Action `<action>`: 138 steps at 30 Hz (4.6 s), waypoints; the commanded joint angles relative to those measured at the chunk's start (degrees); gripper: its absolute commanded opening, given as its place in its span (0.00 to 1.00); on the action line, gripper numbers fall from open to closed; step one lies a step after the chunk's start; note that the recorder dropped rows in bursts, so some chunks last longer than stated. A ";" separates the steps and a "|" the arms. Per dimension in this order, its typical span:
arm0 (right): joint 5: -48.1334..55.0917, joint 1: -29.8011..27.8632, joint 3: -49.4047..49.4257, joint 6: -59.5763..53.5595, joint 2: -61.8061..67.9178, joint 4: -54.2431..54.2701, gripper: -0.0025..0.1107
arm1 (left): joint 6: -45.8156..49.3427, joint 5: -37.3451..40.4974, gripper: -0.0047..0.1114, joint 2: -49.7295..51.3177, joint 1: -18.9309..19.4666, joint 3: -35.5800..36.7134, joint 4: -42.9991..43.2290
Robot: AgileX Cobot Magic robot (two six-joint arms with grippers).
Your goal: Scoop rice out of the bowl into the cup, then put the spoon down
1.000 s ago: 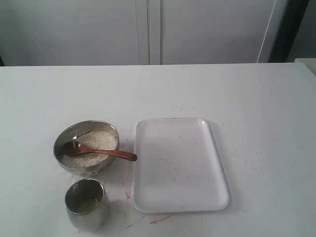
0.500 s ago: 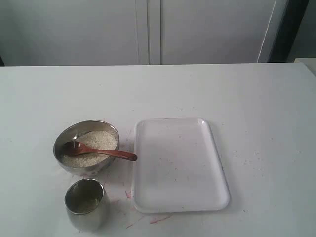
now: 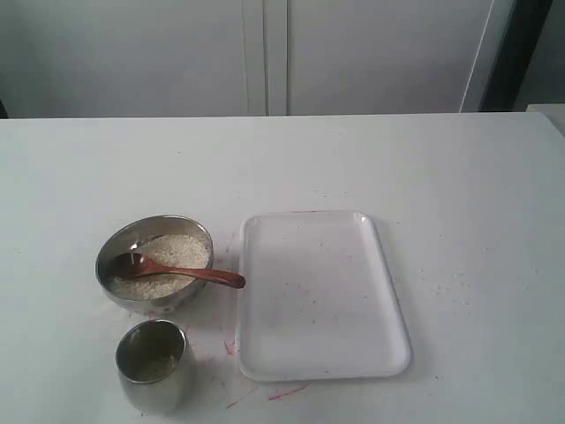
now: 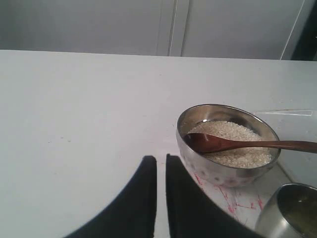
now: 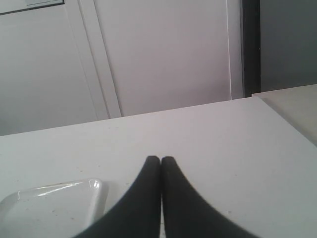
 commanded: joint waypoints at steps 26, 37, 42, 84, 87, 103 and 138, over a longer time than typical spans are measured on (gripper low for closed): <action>-12.24 0.20 -2.45 44.80 -0.32 -7.09 0.02 | -0.11 -0.21 0.16 -0.24 -0.13 -0.19 -0.53; -29.82 6.53 -30.53 81.80 12.00 -80.18 0.02 | -0.11 -0.21 0.16 -0.24 -0.13 -0.19 -0.53; -38.56 6.53 -40.29 96.81 21.79 -101.63 0.02 | -0.11 -0.21 0.16 -0.24 -0.13 -0.19 -0.53; -48.89 25.02 -64.36 110.01 68.46 -115.34 0.02 | -0.11 -0.21 0.16 -0.24 -0.13 -0.19 -0.53; -45.33 27.61 -64.36 110.64 68.46 -115.34 0.02 | -0.11 -0.21 0.16 -0.24 -0.13 -0.19 -0.53; -15.91 33.34 -64.36 127.62 68.46 -115.20 0.02 | -0.11 -0.21 0.16 -0.24 -0.13 -0.19 -0.53; 26.76 46.01 -73.44 -4.30 73.62 -22.53 0.02 | -0.11 -0.21 0.16 -0.24 -0.13 -0.19 -0.53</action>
